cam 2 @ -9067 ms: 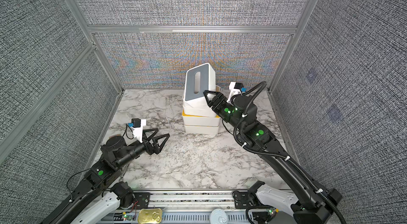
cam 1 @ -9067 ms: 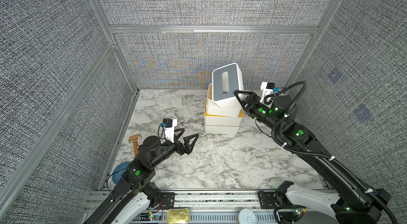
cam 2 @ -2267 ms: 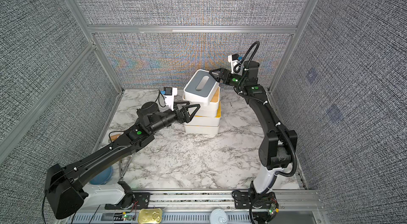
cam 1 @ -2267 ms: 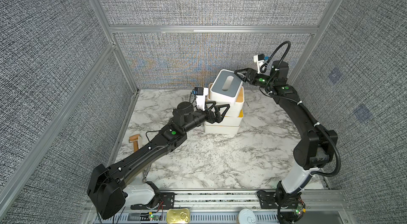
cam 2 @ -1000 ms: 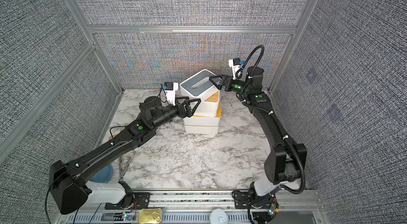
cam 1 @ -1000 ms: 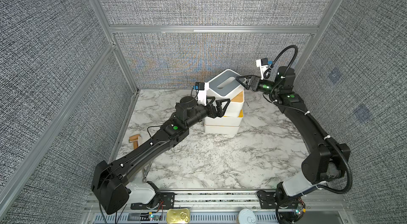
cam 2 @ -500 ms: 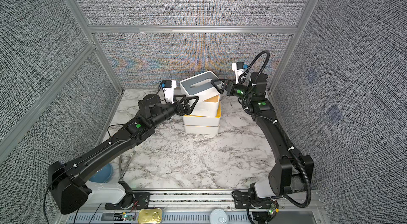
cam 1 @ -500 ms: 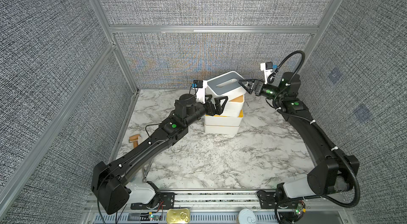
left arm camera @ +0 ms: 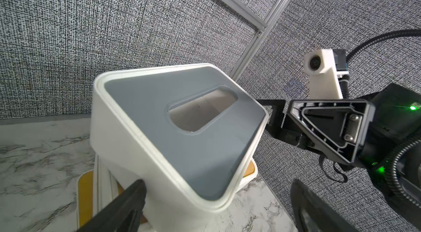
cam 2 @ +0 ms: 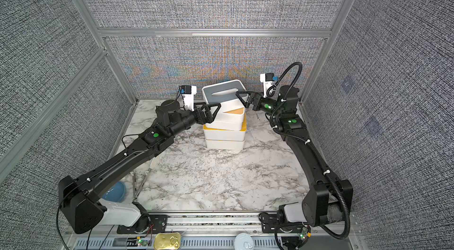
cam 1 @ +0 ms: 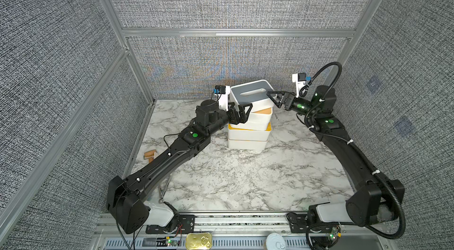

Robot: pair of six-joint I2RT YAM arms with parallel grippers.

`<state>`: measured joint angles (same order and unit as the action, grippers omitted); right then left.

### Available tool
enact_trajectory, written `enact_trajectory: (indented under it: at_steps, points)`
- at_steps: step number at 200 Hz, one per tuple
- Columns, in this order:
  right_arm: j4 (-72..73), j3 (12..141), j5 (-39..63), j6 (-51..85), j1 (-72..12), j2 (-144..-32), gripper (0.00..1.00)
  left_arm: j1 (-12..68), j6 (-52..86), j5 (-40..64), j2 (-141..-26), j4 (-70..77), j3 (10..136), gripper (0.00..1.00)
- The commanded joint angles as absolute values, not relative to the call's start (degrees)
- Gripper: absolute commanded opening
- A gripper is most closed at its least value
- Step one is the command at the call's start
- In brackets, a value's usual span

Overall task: Stack the tissue boxes
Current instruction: Adjust the tissue box on the tissue box.

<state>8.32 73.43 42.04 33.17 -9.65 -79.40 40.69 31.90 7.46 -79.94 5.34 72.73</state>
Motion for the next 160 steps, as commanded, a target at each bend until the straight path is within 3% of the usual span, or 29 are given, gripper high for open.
enact_trajectory:
  at_steps: [1,160]
  points:
    - [9.84,73.14,46.42,34.49,-10.43,-78.43,0.99,40.26,31.92,12.19,-80.83,6.99,73.68,0.99]
    - [8.87,68.49,43.50,34.86,-11.65,-73.07,0.99,38.19,31.55,14.99,-82.56,4.68,76.86,0.99]
